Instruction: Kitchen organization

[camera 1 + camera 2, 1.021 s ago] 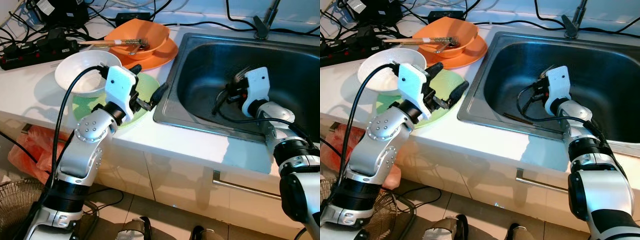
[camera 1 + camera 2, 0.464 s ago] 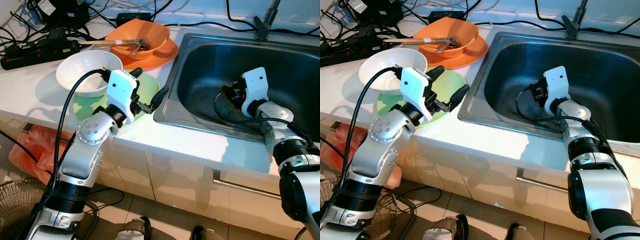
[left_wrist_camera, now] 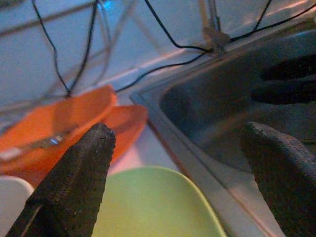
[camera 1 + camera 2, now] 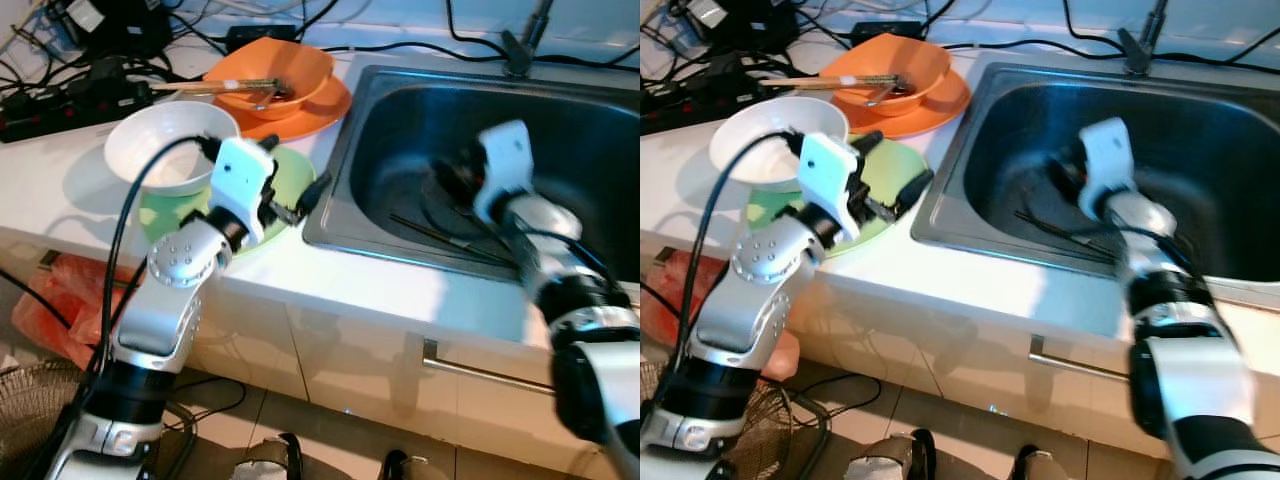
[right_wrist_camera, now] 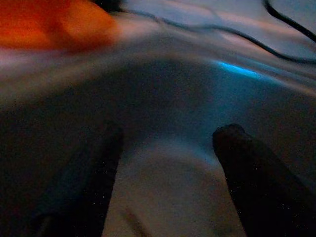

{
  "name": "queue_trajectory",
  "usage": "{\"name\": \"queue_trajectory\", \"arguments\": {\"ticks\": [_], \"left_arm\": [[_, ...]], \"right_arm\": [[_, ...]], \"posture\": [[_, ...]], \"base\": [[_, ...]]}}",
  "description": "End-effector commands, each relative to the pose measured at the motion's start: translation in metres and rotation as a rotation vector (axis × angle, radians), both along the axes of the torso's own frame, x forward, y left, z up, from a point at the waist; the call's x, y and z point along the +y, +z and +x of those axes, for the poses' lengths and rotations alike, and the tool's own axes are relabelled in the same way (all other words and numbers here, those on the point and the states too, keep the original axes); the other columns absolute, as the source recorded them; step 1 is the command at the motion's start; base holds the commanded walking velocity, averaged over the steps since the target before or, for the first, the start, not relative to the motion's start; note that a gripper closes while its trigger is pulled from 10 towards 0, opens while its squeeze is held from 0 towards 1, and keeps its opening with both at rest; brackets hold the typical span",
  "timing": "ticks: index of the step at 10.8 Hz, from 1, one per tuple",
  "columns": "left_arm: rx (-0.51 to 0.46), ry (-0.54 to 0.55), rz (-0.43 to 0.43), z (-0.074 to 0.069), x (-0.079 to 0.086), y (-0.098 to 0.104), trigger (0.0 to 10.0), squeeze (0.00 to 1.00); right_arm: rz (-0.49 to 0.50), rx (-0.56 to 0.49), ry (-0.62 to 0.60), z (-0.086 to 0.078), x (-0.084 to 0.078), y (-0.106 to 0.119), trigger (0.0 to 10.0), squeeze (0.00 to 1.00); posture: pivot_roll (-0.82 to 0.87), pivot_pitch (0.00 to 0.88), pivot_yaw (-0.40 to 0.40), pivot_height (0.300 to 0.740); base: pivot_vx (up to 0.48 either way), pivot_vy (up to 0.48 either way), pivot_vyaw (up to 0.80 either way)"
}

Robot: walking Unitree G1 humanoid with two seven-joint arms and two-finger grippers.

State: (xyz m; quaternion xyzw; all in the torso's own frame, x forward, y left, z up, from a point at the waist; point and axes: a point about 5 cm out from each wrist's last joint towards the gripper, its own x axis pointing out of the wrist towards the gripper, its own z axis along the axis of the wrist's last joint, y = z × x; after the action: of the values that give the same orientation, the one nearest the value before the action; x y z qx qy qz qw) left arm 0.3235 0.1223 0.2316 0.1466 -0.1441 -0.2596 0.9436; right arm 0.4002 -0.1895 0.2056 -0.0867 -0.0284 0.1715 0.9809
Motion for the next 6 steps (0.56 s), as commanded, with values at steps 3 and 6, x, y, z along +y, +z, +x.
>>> {"name": "queue_trajectory", "arguments": {"ticks": [3, 6], "left_arm": [[-0.037, 0.136, 0.100, 0.010, 0.014, 0.017, 10.0, 1.00], [-0.004, 0.232, 0.141, 0.017, 0.024, 0.025, 10.0, 1.00]], "right_arm": [[0.181, -0.096, 0.365, -0.018, 0.047, 0.040, 10.0, 1.00], [0.177, -0.075, 0.473, -0.036, 0.053, 0.041, 10.0, 1.00]], "posture": [[0.15, 0.145, 0.078, 0.740], [0.15, 0.141, 0.075, 0.740]], "base": [[0.000, 0.000, 0.00], [0.000, 0.000, 0.00]]}}
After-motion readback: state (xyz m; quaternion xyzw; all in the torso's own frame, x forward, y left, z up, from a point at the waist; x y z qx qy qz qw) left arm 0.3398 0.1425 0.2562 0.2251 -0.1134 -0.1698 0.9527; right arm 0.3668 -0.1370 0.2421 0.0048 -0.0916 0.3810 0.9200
